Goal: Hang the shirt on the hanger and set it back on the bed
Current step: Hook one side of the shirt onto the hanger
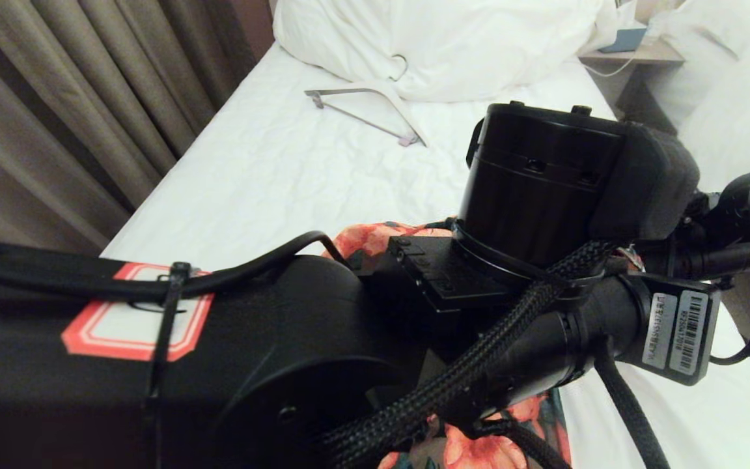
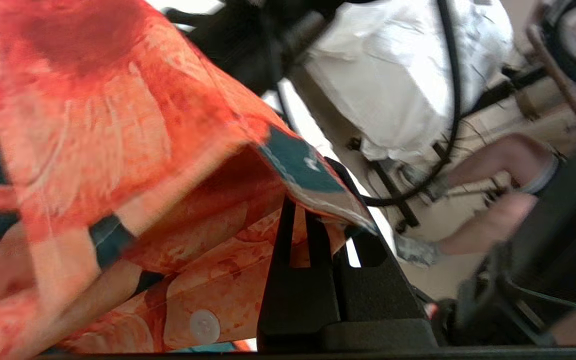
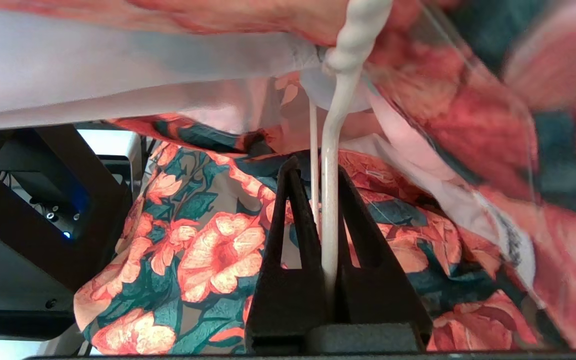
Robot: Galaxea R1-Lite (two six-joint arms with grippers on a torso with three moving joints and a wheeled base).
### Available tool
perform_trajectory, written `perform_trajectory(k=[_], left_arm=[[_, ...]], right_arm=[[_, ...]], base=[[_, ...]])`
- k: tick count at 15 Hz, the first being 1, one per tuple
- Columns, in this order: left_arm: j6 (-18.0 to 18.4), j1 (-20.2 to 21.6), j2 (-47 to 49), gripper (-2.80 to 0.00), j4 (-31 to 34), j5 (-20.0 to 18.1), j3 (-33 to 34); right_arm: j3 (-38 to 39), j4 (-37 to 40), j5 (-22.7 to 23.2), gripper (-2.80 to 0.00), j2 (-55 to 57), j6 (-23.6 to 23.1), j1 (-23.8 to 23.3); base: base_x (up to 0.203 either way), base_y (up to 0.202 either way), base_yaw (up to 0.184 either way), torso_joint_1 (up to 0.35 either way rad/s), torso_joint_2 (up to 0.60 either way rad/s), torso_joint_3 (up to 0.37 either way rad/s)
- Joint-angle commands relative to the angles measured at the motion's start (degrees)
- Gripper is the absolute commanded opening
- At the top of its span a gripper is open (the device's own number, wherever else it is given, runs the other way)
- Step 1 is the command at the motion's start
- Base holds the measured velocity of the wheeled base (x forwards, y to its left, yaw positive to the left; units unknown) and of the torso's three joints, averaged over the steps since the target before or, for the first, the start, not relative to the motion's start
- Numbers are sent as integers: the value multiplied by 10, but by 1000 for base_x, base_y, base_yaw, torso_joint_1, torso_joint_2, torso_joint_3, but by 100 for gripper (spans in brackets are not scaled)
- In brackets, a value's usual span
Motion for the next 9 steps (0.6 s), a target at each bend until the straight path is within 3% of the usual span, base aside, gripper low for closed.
perform_trajectory(k=[1, 5, 8, 9], left_arm=[[-2, 0, -12, -280, 1, 5, 16], [-1, -12, -38, -280, 5, 10, 83], [8, -16, -37, -280, 6, 71, 51], [30, -17, -36, 0, 4, 82, 40]], right_arm=[[2, 2, 4, -280, -7, -4, -3], [-2, 3, 3, -280, -18, -2, -9], [5, 6, 3, -280, -33, -1, -9], [13, 6, 3, -280, -40, -1, -9]], base=[[0, 0, 0, 0, 0, 0], [0, 0, 0, 0, 0, 0], [0, 0, 0, 0, 0, 0], [0, 0, 0, 0, 0, 0]])
